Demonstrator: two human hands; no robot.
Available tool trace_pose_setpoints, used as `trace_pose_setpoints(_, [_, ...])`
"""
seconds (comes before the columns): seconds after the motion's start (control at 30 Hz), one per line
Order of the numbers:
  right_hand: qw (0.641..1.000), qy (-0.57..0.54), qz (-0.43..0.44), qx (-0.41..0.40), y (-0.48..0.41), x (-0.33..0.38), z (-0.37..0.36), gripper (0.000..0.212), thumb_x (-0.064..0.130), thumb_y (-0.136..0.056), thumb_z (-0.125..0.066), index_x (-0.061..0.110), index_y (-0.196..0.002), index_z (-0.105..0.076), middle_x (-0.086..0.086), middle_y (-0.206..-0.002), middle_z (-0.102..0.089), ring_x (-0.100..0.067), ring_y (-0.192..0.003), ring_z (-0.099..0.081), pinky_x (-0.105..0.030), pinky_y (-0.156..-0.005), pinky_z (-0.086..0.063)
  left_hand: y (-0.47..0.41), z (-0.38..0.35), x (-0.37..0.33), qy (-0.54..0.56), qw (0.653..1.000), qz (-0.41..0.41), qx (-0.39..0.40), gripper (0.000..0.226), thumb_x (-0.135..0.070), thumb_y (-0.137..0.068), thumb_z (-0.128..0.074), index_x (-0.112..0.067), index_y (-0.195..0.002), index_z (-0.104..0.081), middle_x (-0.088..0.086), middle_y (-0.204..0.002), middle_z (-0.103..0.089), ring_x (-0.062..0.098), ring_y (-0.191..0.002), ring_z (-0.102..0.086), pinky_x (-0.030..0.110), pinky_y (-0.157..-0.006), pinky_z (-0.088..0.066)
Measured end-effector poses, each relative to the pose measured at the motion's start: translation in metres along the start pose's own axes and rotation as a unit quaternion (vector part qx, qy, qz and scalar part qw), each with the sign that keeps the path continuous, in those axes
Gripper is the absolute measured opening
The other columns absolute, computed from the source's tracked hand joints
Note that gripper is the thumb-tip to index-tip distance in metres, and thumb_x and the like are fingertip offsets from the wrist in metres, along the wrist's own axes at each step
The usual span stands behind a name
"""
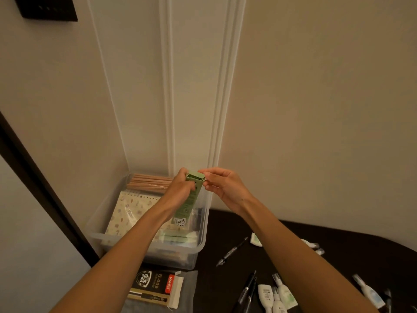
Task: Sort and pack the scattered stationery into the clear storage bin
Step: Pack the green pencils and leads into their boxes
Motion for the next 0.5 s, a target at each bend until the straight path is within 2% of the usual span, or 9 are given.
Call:
trace_pose_setpoints(0.1, [1.0, -0.011, -0.012, -0.002, -0.003, -0.012, -0.009, 0.015, -0.004, -0.088, -0.054, 0.005, -0.091, -0.066, 0.0, -0.073, -0.066, -0.006, -0.064, -0.06, -0.016, -0.064, -0.052, 0.001, 0.007, 0.01, 0.007, 1.0, 0.013, -0.007, 0.026, -0.002, -0.09, -0.037, -0.006, -0.116, -0.044, 0.012, -0.102, -0.052, 0.014, -0.085, -0.047, 0.029, -0.071, -0.038])
trace_pose_setpoints(0.17, [1.0, -0.003, -0.028, -0.002, -0.005, -0.022, -0.016, 0.012, -0.004, -0.088, -0.055, 0.004, -0.089, -0.064, -0.003, -0.078, -0.063, -0.008, -0.068, -0.058, -0.016, -0.064, -0.051, 0.006, 0.007, 0.021, 0.043, 0.999, 0.027, 0.005, 0.025, -0.002, -0.092, -0.036, -0.011, -0.114, -0.044, 0.01, -0.104, -0.052, 0.013, -0.088, -0.047, 0.028, -0.073, -0.039])
trace_pose_setpoints(0.27, [0.998, -0.043, -0.047, 0.005, -0.008, -0.033, -0.021, 0.011, -0.003, -0.089, -0.054, 0.003, -0.085, -0.063, -0.003, -0.076, -0.063, -0.009, -0.068, -0.057, -0.017, -0.063, -0.051, 0.011, 0.008, 0.026, 0.162, 0.986, 0.002, 0.036, 0.021, -0.005, -0.094, -0.033, -0.011, -0.108, -0.047, 0.009, -0.1, -0.055, 0.018, -0.092, -0.05, 0.03, -0.078, -0.041])
trace_pose_setpoints(0.33, [0.996, -0.069, -0.058, 0.017, -0.009, -0.035, -0.024, 0.013, -0.001, -0.09, -0.052, 0.004, -0.084, -0.062, -0.003, -0.076, -0.062, -0.009, -0.068, -0.056, -0.018, -0.063, -0.051, 0.012, 0.008, 0.024, 0.237, 0.97, -0.022, 0.05, 0.027, -0.014, -0.096, -0.029, -0.006, -0.105, -0.053, 0.011, -0.099, -0.059, 0.019, -0.091, -0.052, 0.033, -0.082, -0.041])
trace_pose_setpoints(0.43, [0.993, -0.091, -0.069, 0.016, -0.01, -0.036, -0.024, 0.017, 0.0, -0.092, -0.047, 0.004, -0.081, -0.06, -0.004, -0.075, -0.06, -0.01, -0.066, -0.054, -0.019, -0.062, -0.051, 0.009, 0.007, 0.025, 0.244, 0.968, -0.021, 0.057, 0.045, -0.027, -0.099, -0.021, -0.001, -0.111, -0.056, 0.013, -0.101, -0.061, 0.018, -0.091, -0.055, 0.034, -0.085, -0.041])
trace_pose_setpoints(0.5, [0.995, -0.076, -0.069, 0.015, -0.012, -0.036, -0.023, 0.017, 0.0, -0.092, -0.048, 0.005, -0.08, -0.059, -0.004, -0.076, -0.059, -0.009, -0.064, -0.055, -0.019, -0.062, -0.052, 0.007, 0.008, 0.024, 0.222, 0.973, -0.018, 0.051, 0.047, -0.027, -0.1, -0.021, 0.004, -0.118, -0.052, 0.016, -0.104, -0.059, 0.021, -0.094, -0.053, 0.036, -0.086, -0.04])
Point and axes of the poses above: each hand's wrist, its own y-axis away from the middle knuckle, its own z-axis out of the back of the hand, x = y × z, the point moved 9 cm from there along -y, towards the middle knuckle
